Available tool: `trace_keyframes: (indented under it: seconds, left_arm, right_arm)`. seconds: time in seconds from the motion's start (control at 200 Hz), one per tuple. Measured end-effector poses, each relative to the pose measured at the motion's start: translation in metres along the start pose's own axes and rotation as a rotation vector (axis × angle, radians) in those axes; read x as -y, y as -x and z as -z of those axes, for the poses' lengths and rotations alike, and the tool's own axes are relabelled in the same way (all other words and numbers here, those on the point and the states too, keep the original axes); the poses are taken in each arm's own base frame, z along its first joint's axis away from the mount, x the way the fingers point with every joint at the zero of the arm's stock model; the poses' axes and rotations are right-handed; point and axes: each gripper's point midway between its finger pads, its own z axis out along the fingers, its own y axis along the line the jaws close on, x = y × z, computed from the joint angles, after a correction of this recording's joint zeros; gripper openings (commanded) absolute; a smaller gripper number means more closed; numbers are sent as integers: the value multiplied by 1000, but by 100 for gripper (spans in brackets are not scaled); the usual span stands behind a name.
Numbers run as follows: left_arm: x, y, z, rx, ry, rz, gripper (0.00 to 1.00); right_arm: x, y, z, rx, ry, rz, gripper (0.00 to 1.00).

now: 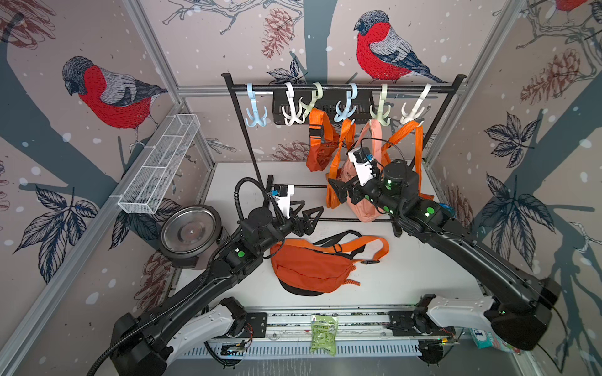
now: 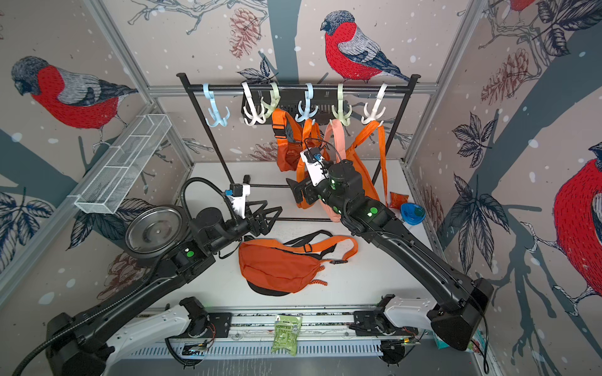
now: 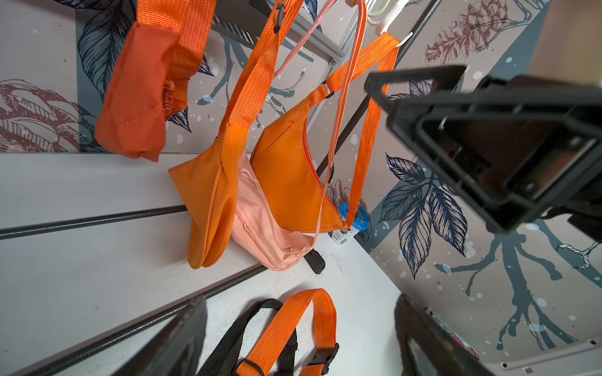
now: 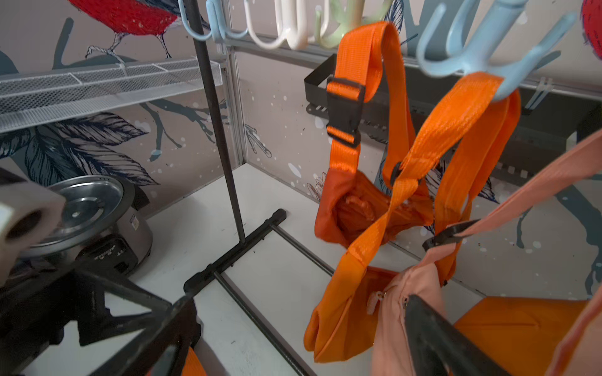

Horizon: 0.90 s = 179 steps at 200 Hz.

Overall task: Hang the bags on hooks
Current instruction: Hang the bag on the hook, then pick up the bag from the bag.

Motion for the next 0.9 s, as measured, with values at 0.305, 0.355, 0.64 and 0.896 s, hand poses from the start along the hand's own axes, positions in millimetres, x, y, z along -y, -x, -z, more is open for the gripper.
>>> trace_keyframes:
  seconds: [0.305,0.355,0.64,0.896]
  left_arm:
    - [-14,-18,18,5,34,-4,87]
    - [-19,-23,22,2,49,-2,87]
    - [-53,-40,52,37,162,66,88]
    - [-66,-40,66,64,216,98,88]
  right_arm:
    - [-20,-73,10,-113,55,-29,100]
    - [-31,-88,11,-142,83,-20,100]
    - [-110,-165,22,-319,278,88,100]
    - [-163,-240,25,-548,400,194,100]
